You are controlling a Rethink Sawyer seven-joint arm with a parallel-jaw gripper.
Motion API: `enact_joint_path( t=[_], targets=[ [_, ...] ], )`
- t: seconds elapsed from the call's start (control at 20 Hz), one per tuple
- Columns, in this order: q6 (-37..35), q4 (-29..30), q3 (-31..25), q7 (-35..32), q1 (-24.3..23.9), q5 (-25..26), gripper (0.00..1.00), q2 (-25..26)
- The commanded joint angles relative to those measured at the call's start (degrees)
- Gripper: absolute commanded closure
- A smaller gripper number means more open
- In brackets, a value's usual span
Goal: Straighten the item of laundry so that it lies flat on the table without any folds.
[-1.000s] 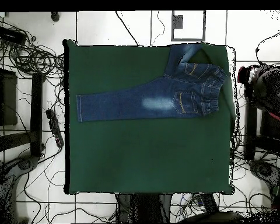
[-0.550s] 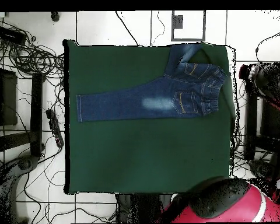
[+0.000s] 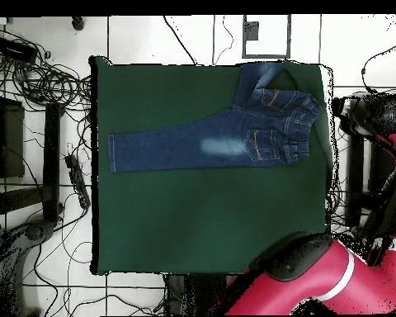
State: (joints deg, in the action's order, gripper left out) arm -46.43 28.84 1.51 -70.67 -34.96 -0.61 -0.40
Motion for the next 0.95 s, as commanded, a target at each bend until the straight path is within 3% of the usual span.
enact_joint_path(
  t=[0.05, 0.2, 0.5, 0.95],
  targets=[
    [-1.47, 1.25, -1.04, -13.96, 3.24, -0.21, 0.00, 3.28],
    [0.08, 3.82, -2.17, -11.55, 3.79, -0.14, 0.00, 3.39],
    [4.43, 3.54, -3.55, -7.94, 3.74, 0.89, 0.00, 5.60],
    [-5.29, -8.39, -1.14, -8.98, 2.95, 0.57, 0.00, 11.44]
  ],
)
